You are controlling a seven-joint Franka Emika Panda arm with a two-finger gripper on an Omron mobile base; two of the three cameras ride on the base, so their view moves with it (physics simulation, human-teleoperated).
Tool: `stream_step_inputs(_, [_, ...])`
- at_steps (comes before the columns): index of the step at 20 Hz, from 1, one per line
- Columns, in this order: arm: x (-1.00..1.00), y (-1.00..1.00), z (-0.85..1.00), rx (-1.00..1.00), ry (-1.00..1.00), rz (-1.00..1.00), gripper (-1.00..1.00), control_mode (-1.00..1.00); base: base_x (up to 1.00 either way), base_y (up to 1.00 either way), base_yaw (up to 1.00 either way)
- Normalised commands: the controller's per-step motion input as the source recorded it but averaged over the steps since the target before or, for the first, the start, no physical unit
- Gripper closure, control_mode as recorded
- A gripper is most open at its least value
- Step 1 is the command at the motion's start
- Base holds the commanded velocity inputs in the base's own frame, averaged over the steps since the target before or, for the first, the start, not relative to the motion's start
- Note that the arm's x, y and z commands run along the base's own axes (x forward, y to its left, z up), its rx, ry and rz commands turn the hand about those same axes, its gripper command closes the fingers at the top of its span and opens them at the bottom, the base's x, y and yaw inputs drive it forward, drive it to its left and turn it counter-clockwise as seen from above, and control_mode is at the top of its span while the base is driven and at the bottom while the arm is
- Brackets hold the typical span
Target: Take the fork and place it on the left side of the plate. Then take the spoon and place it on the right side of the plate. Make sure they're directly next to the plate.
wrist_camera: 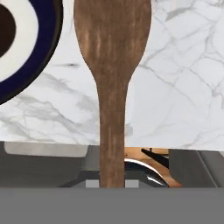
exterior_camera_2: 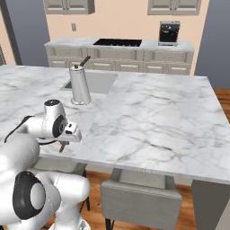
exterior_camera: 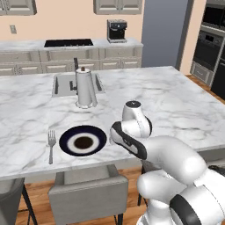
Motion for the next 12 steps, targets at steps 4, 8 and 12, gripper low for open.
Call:
stream_step_inputs(4, [0.5,0.03,-0.29,0.01,0.0,0.0,1.0,-1.0,0.0,0.0,0.0])
stream_step_inputs(8, [0.48,0.09,-0.28,0.0,0.0,0.0,1.0,-1.0,0.0,0.0,0.0])
stream_step_inputs(12, [0.2,0.14,-0.31,0.0,0.0,0.0,1.0,-1.0,0.0,0.0,0.0])
